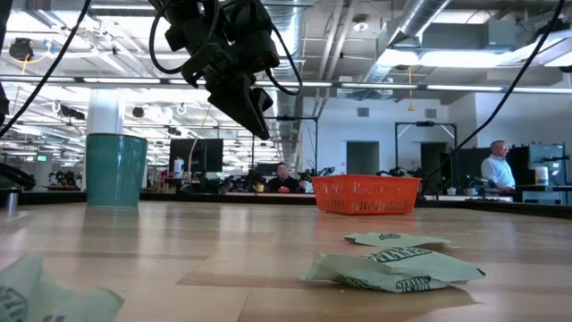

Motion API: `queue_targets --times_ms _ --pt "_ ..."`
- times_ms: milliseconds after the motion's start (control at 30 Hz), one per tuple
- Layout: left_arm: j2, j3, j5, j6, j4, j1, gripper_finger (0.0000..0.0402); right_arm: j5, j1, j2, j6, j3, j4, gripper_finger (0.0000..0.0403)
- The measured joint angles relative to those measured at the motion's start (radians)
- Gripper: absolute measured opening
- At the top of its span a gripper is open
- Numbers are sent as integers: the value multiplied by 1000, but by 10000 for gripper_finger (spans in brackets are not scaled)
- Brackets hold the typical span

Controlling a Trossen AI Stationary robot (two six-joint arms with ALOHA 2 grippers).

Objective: Pick and place Stevia / Truvia into bins
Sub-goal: Put the stevia packet into the orange bin

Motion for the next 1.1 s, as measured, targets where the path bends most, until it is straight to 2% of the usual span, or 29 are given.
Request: queue_targets --times_ms 167,400,600,767,867,933,1100 --pt "0 0 0 0 0 0 109 27 -19 -1 9 82 -102 5" --pt "0 0 0 -7 0 -4 109 310 -92 -2 -37 184 -188 4" --pt "0 0 8 -7 0 -17 109 466 -232 -63 -168 190 -209 3" --pt "0 0 9 -6 0 -29 109 564 -389 -165 -400 190 -194 2" --pt "0 0 9 -6 0 -34 109 548 -504 -225 -587 190 -145 1" --pt "0 0 9 -6 0 -35 109 492 -591 -258 -720 189 -87 1" --pt "0 0 9 -6 0 -35 109 122 -835 -333 -1019 104 130 1"
